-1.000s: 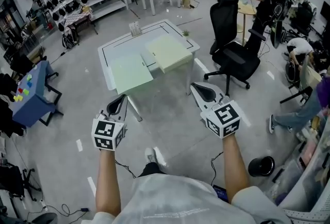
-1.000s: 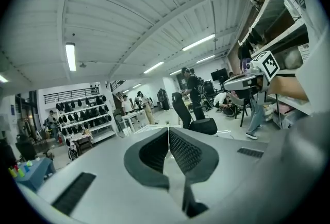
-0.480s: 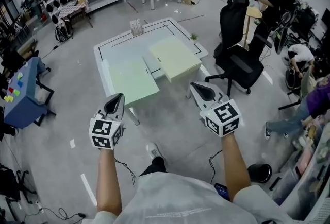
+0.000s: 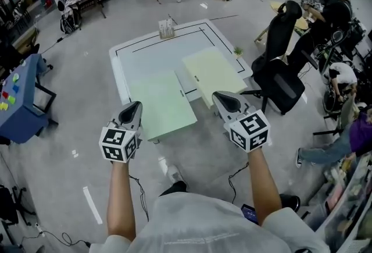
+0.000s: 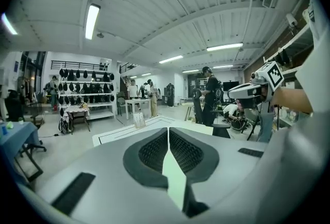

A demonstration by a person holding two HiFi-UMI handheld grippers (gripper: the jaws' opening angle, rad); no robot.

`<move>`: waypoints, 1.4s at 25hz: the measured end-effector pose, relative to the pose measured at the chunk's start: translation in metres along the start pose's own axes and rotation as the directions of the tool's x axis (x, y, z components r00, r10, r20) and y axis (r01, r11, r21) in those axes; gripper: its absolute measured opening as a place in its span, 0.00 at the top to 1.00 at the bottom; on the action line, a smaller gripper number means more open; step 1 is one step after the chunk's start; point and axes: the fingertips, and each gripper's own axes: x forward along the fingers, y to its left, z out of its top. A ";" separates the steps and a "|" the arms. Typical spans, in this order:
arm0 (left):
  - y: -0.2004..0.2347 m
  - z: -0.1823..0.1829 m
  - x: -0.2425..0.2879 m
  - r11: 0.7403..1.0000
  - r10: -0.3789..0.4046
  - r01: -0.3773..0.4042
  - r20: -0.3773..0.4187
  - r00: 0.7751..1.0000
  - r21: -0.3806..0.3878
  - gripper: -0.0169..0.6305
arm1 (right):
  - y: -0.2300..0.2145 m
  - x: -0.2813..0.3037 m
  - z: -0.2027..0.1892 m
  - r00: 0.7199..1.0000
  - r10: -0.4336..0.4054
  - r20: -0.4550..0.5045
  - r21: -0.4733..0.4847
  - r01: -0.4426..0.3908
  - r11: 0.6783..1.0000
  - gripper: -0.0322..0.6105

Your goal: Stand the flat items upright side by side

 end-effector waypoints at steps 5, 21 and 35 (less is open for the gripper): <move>0.038 -0.022 0.022 0.987 -0.052 0.048 -0.024 0.998 -0.154 0.79 | 0.000 0.065 -0.004 0.998 0.051 -0.041 0.077 -0.048 0.996 0.86; 0.076 -0.166 0.078 0.888 -0.183 0.037 -0.279 0.943 -0.458 0.46 | 0.015 0.199 -0.137 0.900 0.310 -0.305 0.426 -0.162 0.890 0.36; 0.085 -0.220 0.102 0.744 -0.229 -0.039 -0.310 0.923 -0.667 0.42 | 0.008 0.262 -0.223 0.769 0.474 -0.429 0.565 -0.181 0.805 0.30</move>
